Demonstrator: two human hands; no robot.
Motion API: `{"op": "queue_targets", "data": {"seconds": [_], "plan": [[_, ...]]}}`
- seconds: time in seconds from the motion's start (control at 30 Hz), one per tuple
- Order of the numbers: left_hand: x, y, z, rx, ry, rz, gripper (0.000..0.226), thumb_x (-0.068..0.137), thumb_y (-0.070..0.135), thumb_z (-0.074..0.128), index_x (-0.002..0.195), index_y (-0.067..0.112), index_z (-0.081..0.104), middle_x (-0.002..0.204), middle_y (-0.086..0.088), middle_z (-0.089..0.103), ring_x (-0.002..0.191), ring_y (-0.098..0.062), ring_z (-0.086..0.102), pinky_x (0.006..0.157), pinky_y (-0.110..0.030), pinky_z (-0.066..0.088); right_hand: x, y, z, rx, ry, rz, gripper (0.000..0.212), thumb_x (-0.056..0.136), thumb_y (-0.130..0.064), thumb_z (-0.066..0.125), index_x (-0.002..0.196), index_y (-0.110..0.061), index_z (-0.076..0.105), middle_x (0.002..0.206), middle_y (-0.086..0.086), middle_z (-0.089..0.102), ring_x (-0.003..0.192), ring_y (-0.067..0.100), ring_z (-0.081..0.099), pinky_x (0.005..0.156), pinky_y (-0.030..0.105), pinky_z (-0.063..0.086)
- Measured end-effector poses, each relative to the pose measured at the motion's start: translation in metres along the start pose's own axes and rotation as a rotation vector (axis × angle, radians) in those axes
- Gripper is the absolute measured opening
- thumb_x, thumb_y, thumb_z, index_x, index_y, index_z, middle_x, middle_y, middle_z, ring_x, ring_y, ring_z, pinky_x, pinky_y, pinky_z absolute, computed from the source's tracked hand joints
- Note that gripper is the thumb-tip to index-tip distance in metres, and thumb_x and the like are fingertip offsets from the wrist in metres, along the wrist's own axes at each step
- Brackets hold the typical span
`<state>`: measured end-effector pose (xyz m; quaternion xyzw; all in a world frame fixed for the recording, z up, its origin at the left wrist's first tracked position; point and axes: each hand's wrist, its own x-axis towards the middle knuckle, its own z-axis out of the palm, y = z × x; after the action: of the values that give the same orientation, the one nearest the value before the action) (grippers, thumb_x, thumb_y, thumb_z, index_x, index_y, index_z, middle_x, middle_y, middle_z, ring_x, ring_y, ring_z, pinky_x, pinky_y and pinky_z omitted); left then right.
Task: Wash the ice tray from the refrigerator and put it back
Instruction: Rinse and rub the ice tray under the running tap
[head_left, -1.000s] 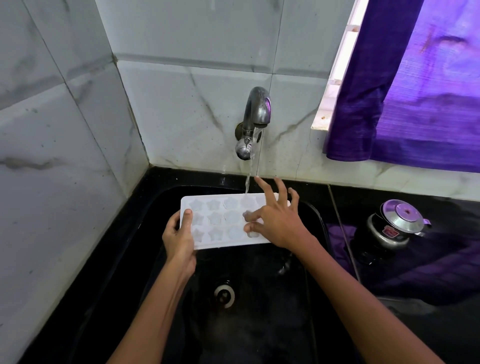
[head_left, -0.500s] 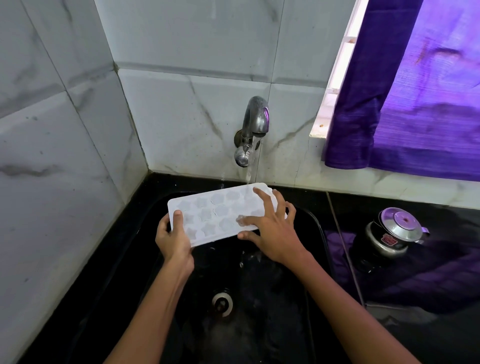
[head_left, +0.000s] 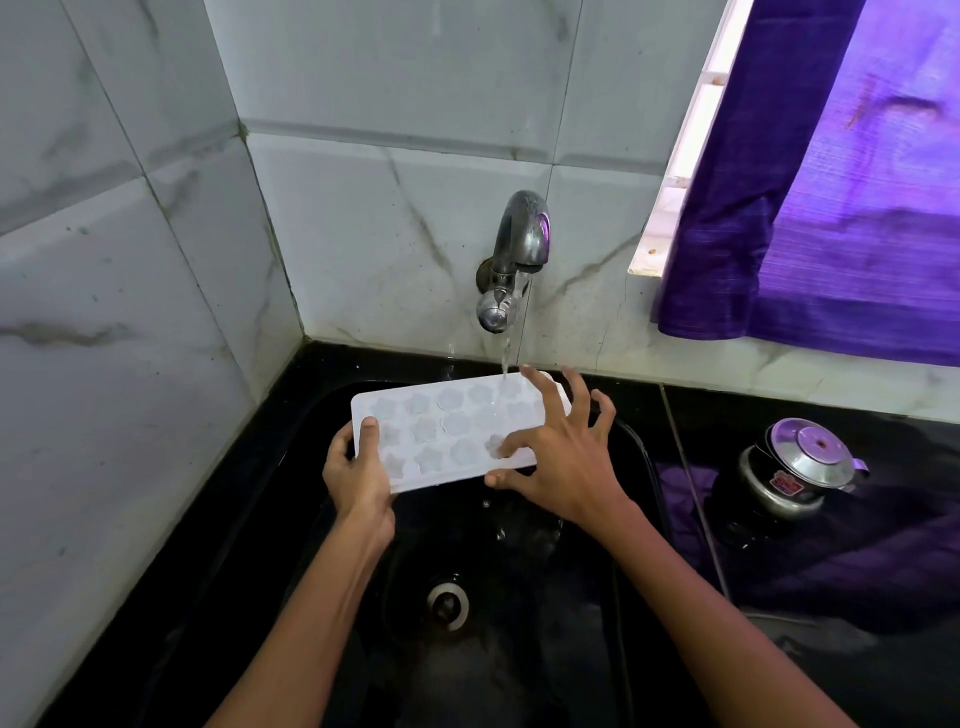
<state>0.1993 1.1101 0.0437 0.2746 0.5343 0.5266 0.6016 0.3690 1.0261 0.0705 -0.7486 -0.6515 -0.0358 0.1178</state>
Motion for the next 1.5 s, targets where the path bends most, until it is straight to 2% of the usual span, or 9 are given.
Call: {"op": "queue_targets", "data": {"seconds": [0.17, 0.33, 0.43, 0.6, 0.77, 0.97, 1.13, 1.3, 1.5], "plan": [[-0.003, -0.004, 0.002, 0.012, -0.046, -0.021, 0.031, 0.094, 0.026, 0.055, 0.122, 0.014, 0.054, 0.093, -0.002, 0.065, 0.077, -0.016, 0.064, 0.057, -0.03, 0.052, -0.008, 0.006, -0.006, 0.02, -0.166, 0.014, 0.042, 0.077, -0.067, 0.055, 0.111, -0.044, 0.065, 0.158, -0.007, -0.012, 0.136, 0.019, -0.028, 0.112, 0.053, -0.009], [-0.008, -0.012, 0.004, 0.027, -0.087, -0.049, 0.033, 0.093, 0.027, 0.056, 0.124, 0.014, 0.054, 0.094, -0.003, 0.066, 0.076, -0.016, 0.065, 0.05, -0.026, 0.051, -0.012, 0.018, -0.013, 0.291, -0.15, 0.142, 0.042, 0.047, -0.072, 0.075, 0.075, -0.041, 0.073, 0.154, -0.02, 0.008, 0.14, 0.014, -0.012, 0.11, 0.046, -0.004], [-0.011, -0.013, 0.006, 0.046, -0.133, -0.042, 0.032, 0.093, 0.027, 0.056, 0.123, 0.014, 0.055, 0.094, -0.003, 0.066, 0.078, -0.017, 0.066, 0.052, -0.026, 0.052, -0.006, 0.018, -0.018, 0.464, -0.099, 0.219, 0.053, 0.041, -0.085, 0.063, 0.07, -0.041, 0.07, 0.145, -0.023, 0.027, 0.142, 0.007, 0.001, 0.11, 0.042, -0.002], [-0.017, -0.019, 0.005, 0.082, -0.182, -0.047, 0.028, 0.093, 0.028, 0.057, 0.119, 0.016, 0.058, 0.104, -0.009, 0.067, 0.089, -0.025, 0.068, 0.069, -0.037, 0.057, 0.014, 0.009, -0.017, 0.334, -0.137, 0.156, 0.038, 0.071, -0.072, 0.058, 0.098, -0.045, 0.061, 0.149, -0.016, 0.028, 0.146, 0.009, 0.0, 0.111, 0.051, -0.005], [-0.018, -0.021, 0.002, 0.051, -0.187, -0.07, 0.029, 0.093, 0.025, 0.057, 0.12, 0.014, 0.058, 0.1, -0.009, 0.069, 0.085, -0.023, 0.068, 0.063, -0.034, 0.055, 0.026, 0.001, -0.012, 0.163, -0.305, 0.094, 0.037, 0.085, -0.061, 0.051, 0.116, -0.045, 0.06, 0.157, -0.008, 0.01, 0.145, 0.023, -0.018, 0.11, 0.058, -0.012], [-0.016, -0.022, -0.001, 0.06, -0.18, -0.053, 0.031, 0.093, 0.026, 0.057, 0.121, 0.014, 0.057, 0.103, -0.009, 0.068, 0.087, -0.024, 0.068, 0.062, -0.033, 0.055, 0.03, -0.006, -0.015, 0.01, -0.142, 0.09, 0.033, 0.074, -0.065, 0.061, 0.092, -0.039, 0.071, 0.157, -0.011, 0.011, 0.145, 0.027, -0.014, 0.111, 0.059, -0.007], [-0.013, -0.02, -0.004, 0.065, -0.205, -0.042, 0.032, 0.092, 0.027, 0.058, 0.122, 0.016, 0.056, 0.103, -0.009, 0.068, 0.088, -0.025, 0.068, 0.062, -0.034, 0.055, 0.03, -0.009, -0.011, -0.006, -0.216, 0.05, 0.036, 0.083, -0.062, 0.053, 0.108, -0.04, 0.068, 0.159, -0.007, -0.003, 0.143, 0.031, -0.02, 0.111, 0.058, -0.01], [-0.01, -0.018, -0.006, 0.065, -0.204, -0.052, 0.029, 0.092, 0.028, 0.058, 0.119, 0.016, 0.057, 0.103, -0.009, 0.068, 0.088, -0.026, 0.068, 0.063, -0.035, 0.055, 0.029, -0.009, -0.012, 0.123, -0.111, 0.108, 0.03, 0.072, -0.062, 0.067, 0.089, -0.038, 0.074, 0.157, -0.012, 0.008, 0.144, 0.028, -0.012, 0.112, 0.055, -0.004], [-0.01, -0.019, -0.01, 0.07, -0.216, -0.054, 0.026, 0.092, 0.026, 0.058, 0.117, 0.017, 0.058, 0.104, -0.01, 0.068, 0.087, -0.024, 0.068, 0.062, -0.033, 0.055, 0.028, -0.012, -0.01, 0.122, -0.237, 0.085, 0.029, 0.08, -0.057, 0.062, 0.1, -0.038, 0.072, 0.159, -0.006, 0.002, 0.143, 0.032, -0.013, 0.112, 0.054, -0.002]]}}
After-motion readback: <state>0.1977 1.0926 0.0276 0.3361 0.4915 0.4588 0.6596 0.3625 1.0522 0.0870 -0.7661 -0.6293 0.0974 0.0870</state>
